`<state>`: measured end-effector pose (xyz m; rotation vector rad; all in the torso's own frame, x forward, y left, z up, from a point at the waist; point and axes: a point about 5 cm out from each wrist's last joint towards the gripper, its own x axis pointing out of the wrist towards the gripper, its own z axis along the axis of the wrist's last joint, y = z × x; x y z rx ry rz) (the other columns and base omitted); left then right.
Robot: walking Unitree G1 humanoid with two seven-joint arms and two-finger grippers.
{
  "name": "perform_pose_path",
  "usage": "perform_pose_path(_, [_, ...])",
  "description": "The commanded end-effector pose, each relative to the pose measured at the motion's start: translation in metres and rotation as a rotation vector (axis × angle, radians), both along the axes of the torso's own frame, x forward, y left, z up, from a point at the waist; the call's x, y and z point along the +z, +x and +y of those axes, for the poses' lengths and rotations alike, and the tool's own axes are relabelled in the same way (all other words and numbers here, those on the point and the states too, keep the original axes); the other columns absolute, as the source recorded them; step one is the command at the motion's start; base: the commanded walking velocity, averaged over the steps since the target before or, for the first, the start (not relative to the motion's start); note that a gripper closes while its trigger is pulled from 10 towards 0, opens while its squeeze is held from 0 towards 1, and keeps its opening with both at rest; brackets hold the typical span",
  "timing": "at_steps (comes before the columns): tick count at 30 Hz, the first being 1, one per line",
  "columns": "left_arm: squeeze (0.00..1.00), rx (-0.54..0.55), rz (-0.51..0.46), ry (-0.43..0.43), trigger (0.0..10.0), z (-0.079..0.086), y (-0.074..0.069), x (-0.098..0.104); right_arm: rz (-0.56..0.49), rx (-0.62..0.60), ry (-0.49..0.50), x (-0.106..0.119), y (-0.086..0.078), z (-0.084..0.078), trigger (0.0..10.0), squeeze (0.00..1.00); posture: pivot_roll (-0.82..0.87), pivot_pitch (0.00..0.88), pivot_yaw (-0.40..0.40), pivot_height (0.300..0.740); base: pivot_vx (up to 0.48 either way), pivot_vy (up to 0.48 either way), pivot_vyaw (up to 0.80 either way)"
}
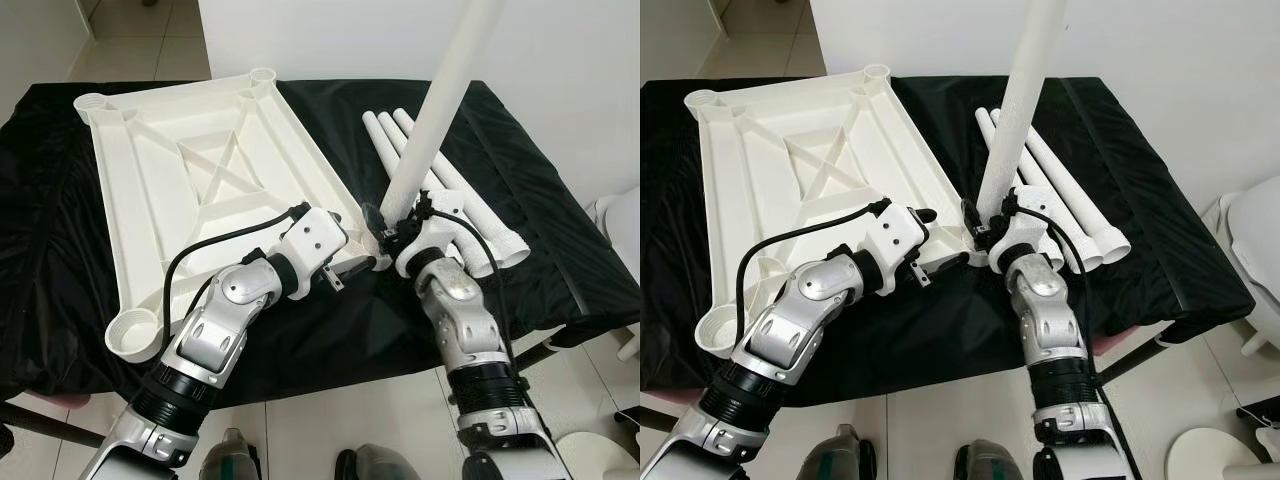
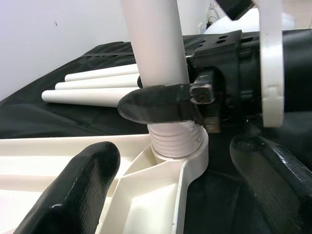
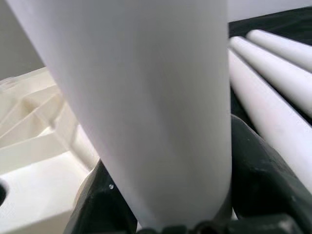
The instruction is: Building children table
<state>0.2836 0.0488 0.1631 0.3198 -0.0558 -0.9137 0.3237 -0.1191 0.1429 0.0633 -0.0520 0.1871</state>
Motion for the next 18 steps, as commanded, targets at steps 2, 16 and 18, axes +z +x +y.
perform_pose_path(2, [0.0,-0.023,0.009,0.003,10.0,-0.001,-0.002,-0.001,0.036,-0.087,0.035,-0.005,0.0,-0.004,0.0,0.0,-0.06,0.001,-0.005,0.74,0.0,0.0,0.0])
perform_pose_path(16, [0.0,-0.027,0.006,0.018,10.0,-0.001,-0.001,-0.001,0.061,-0.187,0.051,-0.009,0.001,0.013,10.0,1.0,-0.06,0.0,-0.013,0.74,0.0,0.0,0.0])
perform_pose_path(18, [0.0,-0.018,0.008,0.026,10.0,0.0,0.0,-0.003,0.034,-0.147,0.064,-0.006,-0.001,0.013,10.0,1.0,-0.06,0.0,-0.009,0.74,0.0,0.0,0.0])
